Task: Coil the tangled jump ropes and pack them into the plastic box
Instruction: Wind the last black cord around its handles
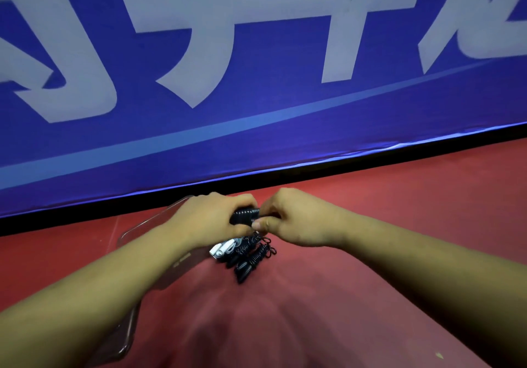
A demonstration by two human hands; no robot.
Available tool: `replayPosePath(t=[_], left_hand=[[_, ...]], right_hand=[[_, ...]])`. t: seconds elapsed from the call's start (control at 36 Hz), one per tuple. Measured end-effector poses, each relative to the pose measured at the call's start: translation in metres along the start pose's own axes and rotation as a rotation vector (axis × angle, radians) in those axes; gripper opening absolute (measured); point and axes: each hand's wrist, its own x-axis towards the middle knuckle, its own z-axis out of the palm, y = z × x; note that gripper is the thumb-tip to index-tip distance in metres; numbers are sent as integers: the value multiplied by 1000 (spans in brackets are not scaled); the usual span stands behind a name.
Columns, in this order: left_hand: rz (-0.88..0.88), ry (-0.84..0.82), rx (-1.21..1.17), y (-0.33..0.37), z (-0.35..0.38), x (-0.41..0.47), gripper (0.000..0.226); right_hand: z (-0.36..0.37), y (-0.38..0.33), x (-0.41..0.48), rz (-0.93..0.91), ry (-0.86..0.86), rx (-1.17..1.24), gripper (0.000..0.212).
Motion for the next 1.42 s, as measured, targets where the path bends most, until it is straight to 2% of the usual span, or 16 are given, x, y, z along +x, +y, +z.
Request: replayPosePath(t=[0.08,0.19,0.31,0.39,0.47,0.53,0.64,0.69,0.83,0.97,1.06,1.11,1.31,1.42], left_hand=[[55,19,-8,6,1,-3,40],[70,2,-60,13,-2,-3,63],[140,-28,-104,26,2,-6,42],[129,-35,-300,28,1,-8,42],[148,4,-508,30,-3,-9,30],[133,58,-643,33,-2,-10,37],[65,10,-1000,36,-6,-11,26],[80,-28,-1143,39,-9,-12,35],[8,41,-1291,38,-11,-6,21],[-133,163,-1152,25,-18,4,15],[-183,210,-1034,14,-16,8,15],[-186,215,-874,7,-15,9,20],[-158,187,-253,-1,-1,7,35],[-94,160,10,9,3,7,39]], right_hand=[[-7,4,0,-17,150,-19,26],[-12,22,-1,-15,279,-53,23],[-12,30,-3,-5,223,-17,17],[-16,36,-4,28,207,118,16],[-18,36,-7,38,192,314,21],[-18,34,-8,61,172,392,29],[-13,35,-9,168,137,465,27],[-12,34,-9,212,122,483,29],[-3,32,-12,272,85,501,48],[-3,22,-8,311,82,499,44],[-2,13,-8,292,38,478,18],[-1,8,-8,278,27,456,11],[-2,-1,-9,242,3,301,13],[-3,-11,-5,124,5,32,24]])
